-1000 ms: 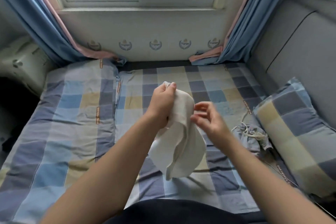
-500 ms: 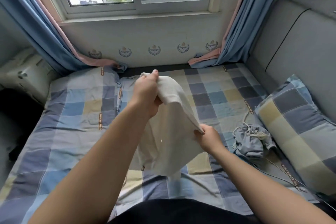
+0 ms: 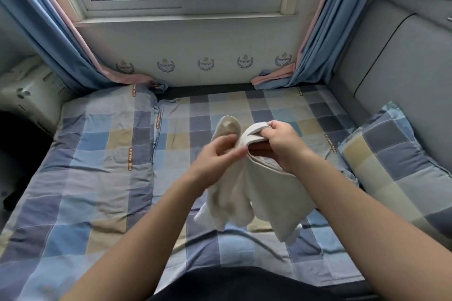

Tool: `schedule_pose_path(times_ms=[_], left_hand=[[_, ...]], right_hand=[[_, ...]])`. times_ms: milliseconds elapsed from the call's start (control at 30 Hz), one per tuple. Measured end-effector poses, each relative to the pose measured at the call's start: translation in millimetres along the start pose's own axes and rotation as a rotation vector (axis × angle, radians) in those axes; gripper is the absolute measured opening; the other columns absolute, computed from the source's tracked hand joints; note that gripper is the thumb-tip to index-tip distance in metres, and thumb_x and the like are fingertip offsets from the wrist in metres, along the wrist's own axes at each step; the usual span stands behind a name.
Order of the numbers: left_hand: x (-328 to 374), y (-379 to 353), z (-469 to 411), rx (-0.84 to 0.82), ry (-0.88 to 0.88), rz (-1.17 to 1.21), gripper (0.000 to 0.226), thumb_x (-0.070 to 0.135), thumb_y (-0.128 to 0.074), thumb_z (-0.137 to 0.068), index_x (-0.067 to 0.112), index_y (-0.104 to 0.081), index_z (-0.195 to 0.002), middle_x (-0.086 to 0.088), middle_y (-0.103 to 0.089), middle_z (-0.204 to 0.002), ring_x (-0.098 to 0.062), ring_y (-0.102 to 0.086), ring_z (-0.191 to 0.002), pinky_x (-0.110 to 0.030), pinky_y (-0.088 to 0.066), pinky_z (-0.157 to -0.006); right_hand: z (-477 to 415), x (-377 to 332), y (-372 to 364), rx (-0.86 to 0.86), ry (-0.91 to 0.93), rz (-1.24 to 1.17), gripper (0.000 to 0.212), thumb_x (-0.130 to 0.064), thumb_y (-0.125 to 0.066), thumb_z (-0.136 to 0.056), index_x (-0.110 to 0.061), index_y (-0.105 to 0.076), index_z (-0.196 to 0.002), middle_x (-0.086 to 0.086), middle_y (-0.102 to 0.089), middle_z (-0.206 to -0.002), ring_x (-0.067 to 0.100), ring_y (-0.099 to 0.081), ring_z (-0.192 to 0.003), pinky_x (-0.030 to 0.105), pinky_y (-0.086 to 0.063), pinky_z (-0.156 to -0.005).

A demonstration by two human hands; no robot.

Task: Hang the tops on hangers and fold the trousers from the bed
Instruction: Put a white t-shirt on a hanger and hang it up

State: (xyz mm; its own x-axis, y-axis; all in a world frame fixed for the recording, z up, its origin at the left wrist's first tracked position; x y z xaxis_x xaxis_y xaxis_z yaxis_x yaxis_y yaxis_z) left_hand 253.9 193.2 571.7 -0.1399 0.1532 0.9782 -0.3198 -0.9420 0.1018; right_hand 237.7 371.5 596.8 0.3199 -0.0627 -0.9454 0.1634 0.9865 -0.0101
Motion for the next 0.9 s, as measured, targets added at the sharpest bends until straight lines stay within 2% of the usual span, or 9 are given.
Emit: schedule_pose_path(times_ms=[133,267,367,467,567,633,700,800,900], left_hand=[[-9,-31,2,-0.022,-0.099,-0.075,0.059,0.024,-0.085,-0.079,0.023,-0.057,-0.132,0.004,-0.068,-0.124,-0.012,-0.064,-0.117,-0.034,-0.053,-0.100],[-9,-39,-6,0.162,-0.097,-0.165,0.020,0.019,-0.069,-0.093,0.017,-0.069,-0.113,-0.003,-0.070,-0.110,-0.025,-0.065,-0.106,-0.049,-0.052,-0.094],[-5,-38,-11,0.219,-0.047,-0.135,0.016,0.021,-0.059,-0.100,0.011,-0.071,-0.105,-0.008,-0.073,-0.101,-0.030,-0.068,-0.099,-0.054,-0.053,-0.090],[3,-35,-12,0.267,-0.020,-0.013,0.015,0.017,-0.058,-0.101,0.010,-0.071,-0.101,-0.010,-0.075,-0.096,-0.031,-0.071,-0.094,-0.057,-0.055,-0.087],[12,-34,-11,0.309,0.007,0.124,0.013,0.016,-0.059,-0.101,0.013,-0.071,-0.096,-0.012,-0.075,-0.094,-0.032,-0.072,-0.091,-0.058,-0.057,-0.087],[19,-34,-13,0.313,0.028,0.206,0.013,0.017,-0.060,-0.101,0.010,-0.070,-0.099,-0.018,-0.074,-0.099,-0.037,-0.072,-0.096,-0.057,-0.057,-0.088],[26,-37,-15,0.265,0.063,0.274,0.013,0.018,-0.060,-0.100,0.008,-0.069,-0.100,-0.017,-0.075,-0.100,-0.035,-0.073,-0.096,-0.054,-0.059,-0.088],[33,-34,-18,0.224,0.094,0.309,0.008,0.016,-0.062,-0.099,0.010,-0.066,-0.097,-0.014,-0.074,-0.097,-0.032,-0.073,-0.096,-0.051,-0.060,-0.087],[31,-17,-20,0.214,0.087,0.257,0.011,0.019,-0.065,-0.099,0.008,-0.067,-0.099,-0.014,-0.075,-0.100,-0.033,-0.074,-0.096,-0.046,-0.063,-0.076]], right_hand=[[8,-16,-7,-0.056,-0.003,-0.073,0.008,-0.002,-0.051,-0.099,-0.005,-0.059,-0.100,0.027,-0.068,-0.103,0.040,-0.070,-0.095,0.049,-0.060,-0.081],[10,-22,-4,-0.081,0.007,-0.141,0.008,-0.003,-0.051,-0.100,-0.005,-0.059,-0.102,0.022,-0.070,-0.102,0.032,-0.073,-0.087,0.043,-0.061,-0.080],[10,-10,6,-0.109,0.047,-0.184,0.013,-0.007,-0.054,-0.100,-0.004,-0.058,-0.112,0.020,-0.072,-0.112,0.033,-0.071,-0.103,0.050,-0.055,-0.097],[15,14,21,-0.132,0.147,-0.049,0.041,-0.027,-0.072,-0.087,-0.016,-0.057,-0.123,0.011,-0.068,-0.124,0.027,-0.066,-0.115,0.046,-0.053,-0.100],[28,54,29,-0.232,0.167,0.132,0.079,-0.051,-0.087,-0.065,-0.040,-0.048,-0.133,-0.011,-0.061,-0.133,0.005,-0.060,-0.120,0.028,-0.054,-0.096],[34,80,25,-0.271,0.162,0.211,0.086,-0.050,-0.091,-0.060,-0.050,-0.044,-0.132,-0.019,-0.062,-0.129,-0.001,-0.059,-0.118,0.023,-0.053,-0.093],[32,99,17,-0.260,0.160,0.231,0.079,-0.040,-0.091,-0.061,-0.041,-0.052,-0.130,-0.013,-0.068,-0.122,0.005,-0.064,-0.114,0.027,-0.054,-0.089],[23,105,8,-0.160,0.180,0.205,0.032,-0.019,-0.080,-0.078,-0.030,-0.071,-0.106,-0.013,-0.075,-0.100,0.005,-0.067,-0.095,0.029,-0.052,-0.082],[19,96,7,-0.108,0.122,0.163,0.018,0.002,-0.066,-0.089,-0.014,-0.073,-0.092,0.004,-0.071,-0.090,0.021,-0.063,-0.087,0.057,-0.053,-0.083]])
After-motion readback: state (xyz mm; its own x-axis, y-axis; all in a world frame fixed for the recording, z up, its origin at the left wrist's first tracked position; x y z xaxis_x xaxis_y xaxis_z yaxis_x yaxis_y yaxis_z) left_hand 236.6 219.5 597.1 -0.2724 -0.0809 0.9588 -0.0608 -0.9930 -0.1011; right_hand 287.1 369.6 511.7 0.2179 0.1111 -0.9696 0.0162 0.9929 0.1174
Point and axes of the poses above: each hand's wrist, its own z-axis away from the middle knuckle, its own y-axis out of the back of the hand, x = y × z, the point moved 1 cm from there along -z, towards the middle knuckle
